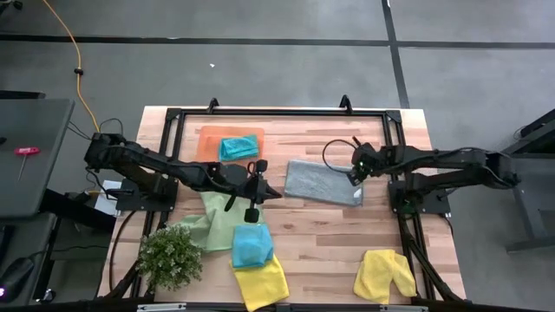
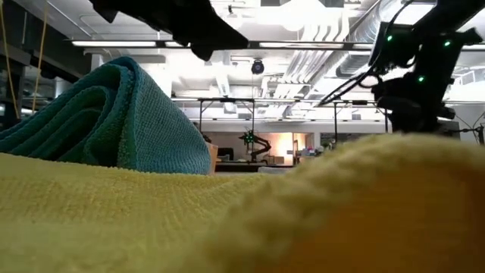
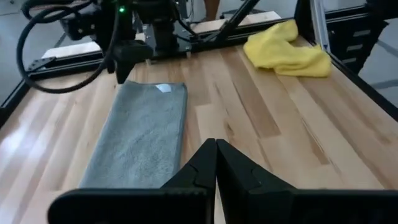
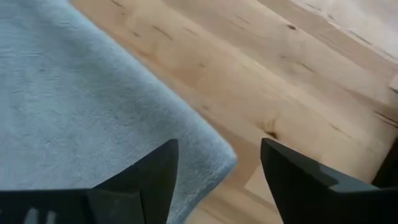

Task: Fold microfiber towels
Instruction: Fold the gray microfiber cloth

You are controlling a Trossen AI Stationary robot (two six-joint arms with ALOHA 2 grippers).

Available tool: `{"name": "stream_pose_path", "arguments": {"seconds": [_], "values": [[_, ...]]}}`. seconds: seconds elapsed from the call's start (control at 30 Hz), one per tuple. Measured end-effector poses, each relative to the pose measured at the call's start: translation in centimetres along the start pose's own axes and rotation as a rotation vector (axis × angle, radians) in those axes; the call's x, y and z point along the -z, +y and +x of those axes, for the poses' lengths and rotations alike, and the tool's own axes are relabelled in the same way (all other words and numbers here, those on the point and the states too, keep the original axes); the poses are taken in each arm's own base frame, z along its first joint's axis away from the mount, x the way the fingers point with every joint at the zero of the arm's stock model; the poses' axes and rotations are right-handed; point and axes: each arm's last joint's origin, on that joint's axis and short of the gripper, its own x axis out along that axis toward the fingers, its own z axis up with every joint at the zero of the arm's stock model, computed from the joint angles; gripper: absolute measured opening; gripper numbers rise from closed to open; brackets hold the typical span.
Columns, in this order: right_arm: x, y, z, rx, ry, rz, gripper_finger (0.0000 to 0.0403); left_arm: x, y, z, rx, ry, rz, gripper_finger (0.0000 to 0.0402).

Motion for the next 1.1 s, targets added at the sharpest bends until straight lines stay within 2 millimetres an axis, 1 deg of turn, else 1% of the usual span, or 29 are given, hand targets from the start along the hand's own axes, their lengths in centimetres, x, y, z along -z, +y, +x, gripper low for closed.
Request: {"name": "stream_pose_path", "arguments": {"seconds": [0.13,0.33,0.63,0.77,0.93,1.1], "values": [[-0.5,-0.4,1.0,-0.040,0.095,0.003,0.0216,0.2,-0.1,0.0,0.007,0.025,0.002,0.0000],[-0.7,-0.4,2.2,-0.059,0.182,-0.024,0.0215,0.2,-0.1,0.0,0.007,0.026,0.003,0.0000],[-1.1,0.4,4.5,-0.035,0.221,-0.044,0.0211,0.2,-0.1,0.0,0.004,0.026,0.003,0.0000],[-1.2,0.5,4.8,-0.027,0.239,-0.050,0.0191,0.3,-0.1,0.0,0.004,0.033,0.023,0.0000],[-1.1,0.4,4.5,-0.035,0.229,-0.046,0.0160,0.3,-0.1,0.0,0.004,0.033,0.026,0.0000],[-1.3,0.4,4.5,-0.041,0.200,-0.044,0.0143,0.3,-0.1,0.0,0.004,0.033,0.022,0.0000]]}}
